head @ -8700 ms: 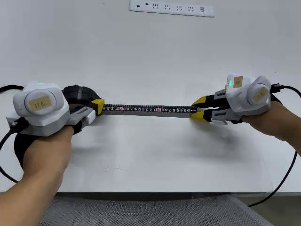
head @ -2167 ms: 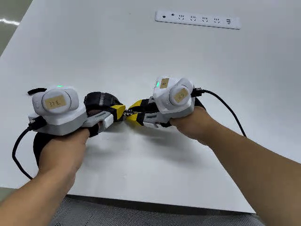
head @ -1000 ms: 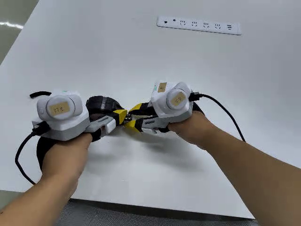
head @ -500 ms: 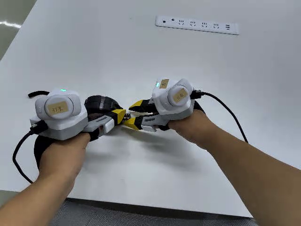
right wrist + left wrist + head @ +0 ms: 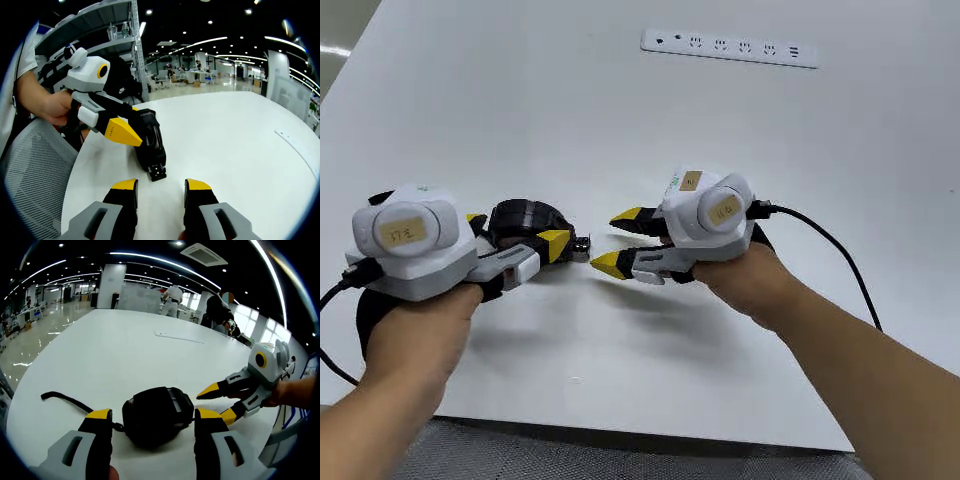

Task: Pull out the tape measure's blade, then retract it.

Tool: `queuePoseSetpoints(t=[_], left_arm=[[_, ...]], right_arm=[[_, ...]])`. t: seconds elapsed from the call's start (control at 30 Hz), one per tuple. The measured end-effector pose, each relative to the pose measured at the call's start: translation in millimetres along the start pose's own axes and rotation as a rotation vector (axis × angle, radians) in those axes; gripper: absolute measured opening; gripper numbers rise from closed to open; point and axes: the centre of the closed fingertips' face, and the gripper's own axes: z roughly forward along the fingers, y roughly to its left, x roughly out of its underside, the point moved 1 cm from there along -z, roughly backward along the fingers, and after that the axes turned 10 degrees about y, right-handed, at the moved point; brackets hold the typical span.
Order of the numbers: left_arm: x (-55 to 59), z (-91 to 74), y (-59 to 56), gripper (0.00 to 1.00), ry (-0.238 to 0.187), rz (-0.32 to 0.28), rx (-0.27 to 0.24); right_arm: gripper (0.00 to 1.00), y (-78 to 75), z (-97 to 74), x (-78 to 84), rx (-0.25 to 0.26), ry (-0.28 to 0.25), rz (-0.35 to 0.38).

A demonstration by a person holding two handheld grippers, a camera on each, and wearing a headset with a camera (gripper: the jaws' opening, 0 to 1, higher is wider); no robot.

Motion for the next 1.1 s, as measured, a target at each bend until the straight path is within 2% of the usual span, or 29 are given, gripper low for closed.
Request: queuePoseSetpoints(t=[0.1, 0.2, 0.43, 0.67, 0.9, 1.1], left_arm=[[0.0, -5.9, 1.6, 0.63, -0.002, 0.020, 0.014], [1.2, -12.4, 2.0, 0.64, 0.003, 0.095, 0.021], [7.1, -22.1, -2.6, 0.64, 0.017, 0.155, 0.061], [10.1, -30.5, -7.3, 0.69, 0.019, 0.180, 0.129], [13.4, -38.4, -9.4, 0.74, 0.033, 0.240, 0.161], [15.6, -46.7, -9.4, 0.78, 0.039, 0.257, 0.184]], right_arm=[[0.36, -0.8, -7.2, 4.6, 0.020, 0.000, 0.010], [0.39, 0.0, -18.6, 8.8, 0.040, -0.003, 0.029], [0.47, -2.6, -42.5, 15.4, 0.087, -0.012, 0.057], [0.55, -2.7, -59.9, 26.5, 0.135, 0.007, 0.076], [0.61, -0.4, -74.8, 39.8, 0.159, 0.023, 0.108], [0.66, 5.8, -85.7, 50.3, 0.163, 0.035, 0.119]])
